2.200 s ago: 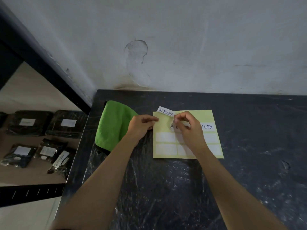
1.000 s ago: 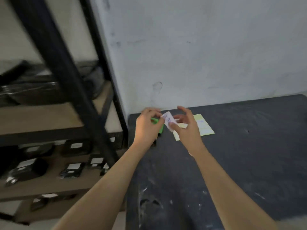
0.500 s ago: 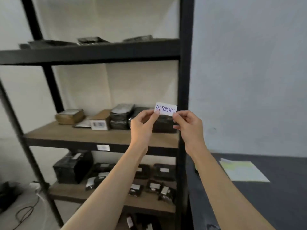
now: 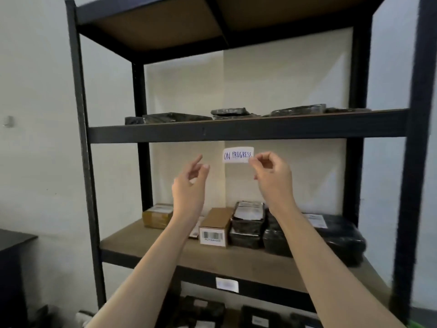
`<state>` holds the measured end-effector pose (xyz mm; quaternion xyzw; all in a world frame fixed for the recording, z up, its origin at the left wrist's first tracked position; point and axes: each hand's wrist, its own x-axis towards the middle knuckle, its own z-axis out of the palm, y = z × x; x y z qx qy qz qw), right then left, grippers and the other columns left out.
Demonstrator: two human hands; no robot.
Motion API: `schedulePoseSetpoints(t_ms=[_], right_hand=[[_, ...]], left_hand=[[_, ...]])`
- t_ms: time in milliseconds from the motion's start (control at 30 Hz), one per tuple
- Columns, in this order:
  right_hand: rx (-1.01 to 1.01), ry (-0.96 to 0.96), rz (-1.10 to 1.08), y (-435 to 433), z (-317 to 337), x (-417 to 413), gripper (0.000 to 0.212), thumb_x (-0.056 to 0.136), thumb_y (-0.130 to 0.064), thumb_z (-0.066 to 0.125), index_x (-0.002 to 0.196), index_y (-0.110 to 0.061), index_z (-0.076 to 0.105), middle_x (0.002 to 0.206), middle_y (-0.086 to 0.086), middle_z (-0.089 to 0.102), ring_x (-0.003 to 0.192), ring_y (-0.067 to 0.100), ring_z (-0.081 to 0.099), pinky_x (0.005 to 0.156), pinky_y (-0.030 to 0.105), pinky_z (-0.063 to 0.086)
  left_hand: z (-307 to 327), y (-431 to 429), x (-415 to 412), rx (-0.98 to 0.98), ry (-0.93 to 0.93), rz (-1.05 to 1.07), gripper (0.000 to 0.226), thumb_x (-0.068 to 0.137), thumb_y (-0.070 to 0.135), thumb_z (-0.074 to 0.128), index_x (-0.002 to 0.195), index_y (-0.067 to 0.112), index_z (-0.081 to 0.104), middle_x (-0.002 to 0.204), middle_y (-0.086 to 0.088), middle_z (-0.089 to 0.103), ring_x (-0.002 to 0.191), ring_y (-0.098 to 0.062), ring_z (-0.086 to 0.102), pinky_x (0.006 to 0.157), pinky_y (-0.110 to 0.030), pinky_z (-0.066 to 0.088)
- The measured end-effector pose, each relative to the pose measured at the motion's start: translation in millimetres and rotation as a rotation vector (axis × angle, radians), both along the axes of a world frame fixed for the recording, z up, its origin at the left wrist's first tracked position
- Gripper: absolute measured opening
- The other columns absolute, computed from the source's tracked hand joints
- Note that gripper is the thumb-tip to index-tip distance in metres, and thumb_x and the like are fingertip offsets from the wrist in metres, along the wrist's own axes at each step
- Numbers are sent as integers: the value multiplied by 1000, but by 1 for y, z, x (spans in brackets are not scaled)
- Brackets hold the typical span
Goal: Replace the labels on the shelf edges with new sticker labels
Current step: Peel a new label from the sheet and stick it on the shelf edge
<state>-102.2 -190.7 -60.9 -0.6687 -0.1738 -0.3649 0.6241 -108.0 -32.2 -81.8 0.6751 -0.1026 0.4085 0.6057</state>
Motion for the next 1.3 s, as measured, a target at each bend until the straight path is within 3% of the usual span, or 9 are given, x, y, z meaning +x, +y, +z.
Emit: schedulePoseSetpoints(t_ms=[67,133,233,367,467,600,700,900,1300], right_hand=[[-24,-30,-58,23,10,15,11,87,-24,62,84,-14,60,82,1,62,75,12,56,62,19,46],[-45,-53,-156,40,18,25,17,85,-26,65,81,-10,60,82,4,61,72,9,53,58,11,41],[-67,-125,-271,54,27,38,20,84,-24,66,78,-7,59,86,4,58,71,5,50,58,6,39],[-87,-193,-423,61,32,50,18,84,-23,67,75,-9,59,86,2,55,74,4,50,62,4,36],[-80,-208,-497,65,38,59,16,82,-21,69,76,-9,61,89,3,56,76,5,51,66,8,36],[-67,-257,-552,68,47,65,16,81,-22,71,76,-8,64,94,1,54,89,14,54,83,32,44],[-103,-249,-580,64,54,66,16,81,-22,71,76,-8,66,96,1,54,95,13,49,88,37,44],[-175,-182,-556,45,65,69,12,79,-22,72,72,-15,66,94,-4,53,97,13,47,76,8,33],[-182,-195,-515,36,66,76,12,78,-21,73,70,-14,68,89,-12,51,94,10,45,76,-3,25]], left_hand=[[11,28,14,34,-72,72,30,94,32,55,122,23,60,99,9,66,91,3,56,70,1,39],[19,48,27,52,-135,122,27,95,30,54,119,20,61,97,12,63,88,2,56,68,-1,40],[28,62,46,189,-295,176,23,95,28,52,116,21,59,100,14,58,92,-3,55,76,-15,43],[32,61,75,547,-506,257,26,94,22,54,119,13,57,116,-1,54,110,-12,48,92,-25,37],[36,57,98,764,-634,332,34,92,25,54,125,15,54,133,-5,49,126,-17,39,100,-29,29],[49,55,123,917,-680,392,47,93,30,53,139,24,41,150,-11,32,141,-27,22,114,-43,18],[55,55,137,972,-662,417,49,95,32,51,142,28,38,152,-12,28,143,-29,20,116,-45,16],[56,49,151,972,-666,434,47,97,36,43,143,31,37,154,-10,26,143,-27,20,116,-44,15],[56,46,162,937,-740,514,46,98,38,42,143,33,36,153,-10,28,143,-26,21,116,-44,15]])
